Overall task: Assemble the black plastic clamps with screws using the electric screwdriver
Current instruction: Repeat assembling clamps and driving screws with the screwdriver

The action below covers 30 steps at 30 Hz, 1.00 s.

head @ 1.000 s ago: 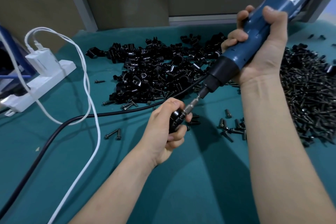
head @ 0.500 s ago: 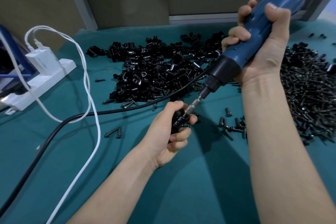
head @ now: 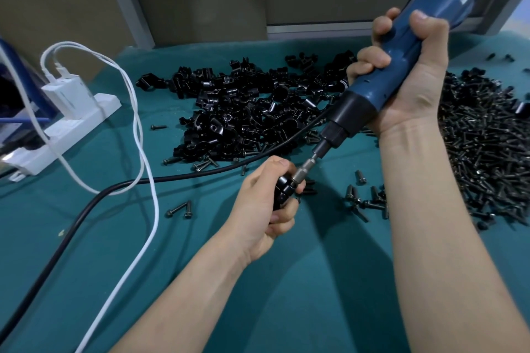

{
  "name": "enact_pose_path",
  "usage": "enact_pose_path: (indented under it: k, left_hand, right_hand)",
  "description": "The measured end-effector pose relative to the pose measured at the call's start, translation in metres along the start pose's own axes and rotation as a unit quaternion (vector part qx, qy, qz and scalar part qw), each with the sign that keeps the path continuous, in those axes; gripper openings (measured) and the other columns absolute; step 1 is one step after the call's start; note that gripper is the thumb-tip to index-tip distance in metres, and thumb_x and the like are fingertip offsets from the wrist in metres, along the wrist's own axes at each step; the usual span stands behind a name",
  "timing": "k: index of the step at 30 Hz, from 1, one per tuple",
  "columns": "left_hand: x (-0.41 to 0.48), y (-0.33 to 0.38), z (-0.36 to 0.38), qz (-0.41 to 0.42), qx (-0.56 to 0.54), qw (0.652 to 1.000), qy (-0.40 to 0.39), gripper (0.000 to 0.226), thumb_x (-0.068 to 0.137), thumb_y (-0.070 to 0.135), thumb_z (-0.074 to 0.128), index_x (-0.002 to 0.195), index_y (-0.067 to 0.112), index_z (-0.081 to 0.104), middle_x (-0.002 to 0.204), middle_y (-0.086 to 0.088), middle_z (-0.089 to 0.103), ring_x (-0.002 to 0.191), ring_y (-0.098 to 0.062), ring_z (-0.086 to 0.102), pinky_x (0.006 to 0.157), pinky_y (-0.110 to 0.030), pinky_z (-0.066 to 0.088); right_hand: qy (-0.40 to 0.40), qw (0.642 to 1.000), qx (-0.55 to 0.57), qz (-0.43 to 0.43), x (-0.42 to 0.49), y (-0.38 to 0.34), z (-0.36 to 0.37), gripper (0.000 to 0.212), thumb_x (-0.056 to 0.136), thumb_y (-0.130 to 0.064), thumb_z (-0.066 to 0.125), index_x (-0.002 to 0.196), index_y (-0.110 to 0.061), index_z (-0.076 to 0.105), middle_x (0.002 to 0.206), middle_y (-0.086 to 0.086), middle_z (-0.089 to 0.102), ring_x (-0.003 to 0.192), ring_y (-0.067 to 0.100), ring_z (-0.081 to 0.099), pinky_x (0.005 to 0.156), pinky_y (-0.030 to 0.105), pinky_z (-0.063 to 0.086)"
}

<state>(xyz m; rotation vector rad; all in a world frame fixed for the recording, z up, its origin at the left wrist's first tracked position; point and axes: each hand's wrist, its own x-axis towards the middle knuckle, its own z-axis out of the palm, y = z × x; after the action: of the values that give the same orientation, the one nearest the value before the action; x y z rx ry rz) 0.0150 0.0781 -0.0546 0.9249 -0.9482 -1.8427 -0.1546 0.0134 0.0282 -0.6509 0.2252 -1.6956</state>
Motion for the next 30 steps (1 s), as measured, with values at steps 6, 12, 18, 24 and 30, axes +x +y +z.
enact_pose_path:
  k: [6,12,18,24,30]
  left_hand:
    - [0.0004,-0.0004,-0.0003,0.014,0.01,1.0,0.004,0.038,0.098,0.023,0.04,0.063,0.025,0.053,0.069,0.0,0.054,0.035,-0.006,0.02,0.037,-0.008,0.015]
    - [0.0013,-0.0012,-0.0012,0.021,0.004,1.0,0.001,0.037,0.098,0.023,0.04,0.063,0.025,0.052,0.069,0.0,0.054,0.035,-0.006,0.02,0.037,-0.007,0.017]
    - [0.0024,-0.0036,-0.0033,0.039,0.009,0.999,0.006,0.036,0.099,0.022,0.04,0.064,0.024,0.052,0.071,-0.002,0.052,0.035,-0.007,0.021,0.037,-0.008,0.017]
    - [0.0025,-0.0041,-0.0041,0.055,0.023,0.998,0.007,0.033,0.099,0.02,0.039,0.068,0.022,0.05,0.091,-0.01,0.037,0.037,-0.008,0.018,0.037,-0.008,0.017]
    - [0.0014,-0.0033,-0.0036,0.056,0.036,0.998,0.011,0.035,0.1,0.019,0.039,0.067,0.023,0.05,0.092,-0.01,0.037,0.037,-0.008,0.018,0.037,-0.009,0.016]
  right_hand:
    - [0.004,1.0,-0.005,-0.001,-0.0001,0.0008,0.0,0.012,0.09,-0.023,0.044,0.087,-0.014,0.051,0.077,-0.004,0.054,0.042,0.007,0.046,0.042,0.021,0.042]
    - [0.005,1.0,-0.006,0.001,-0.0007,0.0017,-0.0001,0.014,0.092,-0.023,0.043,0.088,-0.014,0.051,0.077,-0.004,0.054,0.042,0.007,0.047,0.043,0.02,0.042]
    - [0.011,1.0,-0.008,0.003,-0.0005,0.0016,0.0004,0.013,0.09,-0.023,0.044,0.089,-0.013,0.052,0.08,-0.003,0.057,0.042,0.007,0.046,0.043,0.021,0.042]
    - [0.013,1.0,-0.015,0.008,-0.0006,0.0024,0.0001,0.012,0.09,-0.024,0.046,0.09,-0.014,0.053,0.082,-0.003,0.058,0.043,0.007,0.047,0.044,0.02,0.042]
    - [0.022,1.0,-0.015,0.012,-0.0008,0.0018,-0.0019,0.012,0.089,-0.024,0.046,0.088,-0.014,0.052,0.077,-0.005,0.055,0.042,0.006,0.046,0.044,0.02,0.041]
